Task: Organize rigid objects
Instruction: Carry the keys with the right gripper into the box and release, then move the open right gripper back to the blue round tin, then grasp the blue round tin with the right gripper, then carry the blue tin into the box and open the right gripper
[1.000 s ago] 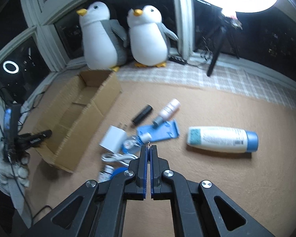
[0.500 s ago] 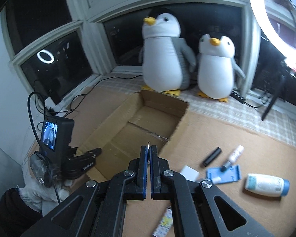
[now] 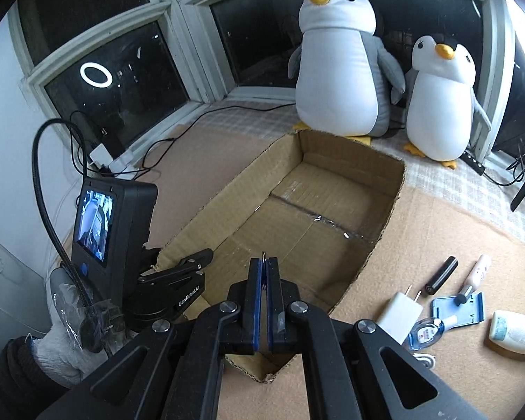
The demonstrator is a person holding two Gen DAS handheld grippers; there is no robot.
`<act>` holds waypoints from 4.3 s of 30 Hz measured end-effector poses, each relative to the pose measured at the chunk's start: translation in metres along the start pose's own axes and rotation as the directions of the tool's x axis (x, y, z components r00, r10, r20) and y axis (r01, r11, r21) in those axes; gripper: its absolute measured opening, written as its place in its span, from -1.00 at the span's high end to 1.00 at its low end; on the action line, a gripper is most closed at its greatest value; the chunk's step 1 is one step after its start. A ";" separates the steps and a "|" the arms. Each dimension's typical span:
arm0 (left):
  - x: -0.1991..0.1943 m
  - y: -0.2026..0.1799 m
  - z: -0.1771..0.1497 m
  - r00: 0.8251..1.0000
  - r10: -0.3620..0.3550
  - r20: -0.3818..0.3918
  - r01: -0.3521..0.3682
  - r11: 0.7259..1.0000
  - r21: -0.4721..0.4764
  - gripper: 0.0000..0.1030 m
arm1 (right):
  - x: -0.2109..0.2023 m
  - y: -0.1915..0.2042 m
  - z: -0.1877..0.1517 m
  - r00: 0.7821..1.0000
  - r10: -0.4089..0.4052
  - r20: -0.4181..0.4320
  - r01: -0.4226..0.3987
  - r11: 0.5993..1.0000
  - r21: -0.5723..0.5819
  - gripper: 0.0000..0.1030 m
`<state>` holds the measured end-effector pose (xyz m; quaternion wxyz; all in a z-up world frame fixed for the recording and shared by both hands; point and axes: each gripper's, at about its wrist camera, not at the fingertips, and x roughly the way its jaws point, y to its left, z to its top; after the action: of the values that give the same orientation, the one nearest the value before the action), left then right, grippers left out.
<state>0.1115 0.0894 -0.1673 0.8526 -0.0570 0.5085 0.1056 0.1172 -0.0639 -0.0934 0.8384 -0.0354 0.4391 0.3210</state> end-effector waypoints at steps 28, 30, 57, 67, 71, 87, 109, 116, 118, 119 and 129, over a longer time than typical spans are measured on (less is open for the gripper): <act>0.000 -0.002 0.000 1.000 0.014 -0.002 -0.014 1.000 0.008 0.66 | -0.061 -0.092 -0.057 0.986 -0.167 -0.010 0.165 0.966 0.199 -0.35; 0.000 -0.002 0.000 1.000 0.015 -0.002 -0.015 1.000 0.009 0.66 | -0.066 -0.105 -0.065 0.982 -0.189 -0.025 0.190 0.958 0.215 -0.35; 0.000 -0.003 0.000 1.000 0.019 -0.003 -0.019 1.000 0.011 0.66 | -0.020 -0.099 -0.107 0.955 -0.218 -0.201 0.231 0.972 0.045 -0.02; 0.000 -0.003 0.000 1.000 0.019 -0.003 -0.019 1.000 0.011 0.66 | -0.003 -0.098 -0.108 0.942 -0.241 -0.235 0.252 0.968 0.018 0.07; 0.000 -0.003 0.000 1.000 0.019 -0.003 -0.019 1.000 0.011 0.66 | -0.001 -0.100 -0.110 0.937 -0.250 -0.243 0.261 0.965 0.016 0.10; 0.000 -0.003 0.000 1.000 0.019 -0.002 -0.019 1.000 0.011 0.66 | -0.020 -0.120 -0.119 0.937 -0.264 -0.227 0.286 0.955 0.071 0.11; 0.000 -0.004 -0.001 1.000 0.015 -0.001 -0.015 1.000 0.007 0.66 | -0.041 -0.060 -0.029 0.989 -0.148 -0.004 0.148 0.987 0.061 0.11; 0.000 -0.005 0.000 1.000 0.008 0.001 -0.008 1.000 0.005 0.66 | -0.016 -0.031 -0.007 0.995 -0.100 0.012 0.099 0.995 0.025 0.11; 0.001 -0.005 0.000 1.000 0.005 0.001 -0.005 1.000 0.004 0.66 | -0.008 -0.026 -0.002 0.995 -0.095 0.009 0.095 0.995 0.016 0.11; 0.001 -0.004 0.000 1.000 0.004 0.002 -0.004 1.000 0.003 0.66 | -0.004 -0.024 0.000 0.996 -0.092 0.006 0.092 0.996 0.011 0.11; 0.001 -0.004 0.000 1.000 0.004 0.002 -0.004 1.000 0.004 0.66 | 0.020 -0.007 0.010 0.996 -0.085 -0.022 0.085 0.996 -0.021 0.09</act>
<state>0.1124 0.0859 -0.1681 0.8530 -0.0541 0.5080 0.1064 0.1366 -0.0561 -0.1035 0.8457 -0.0662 0.4437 0.2890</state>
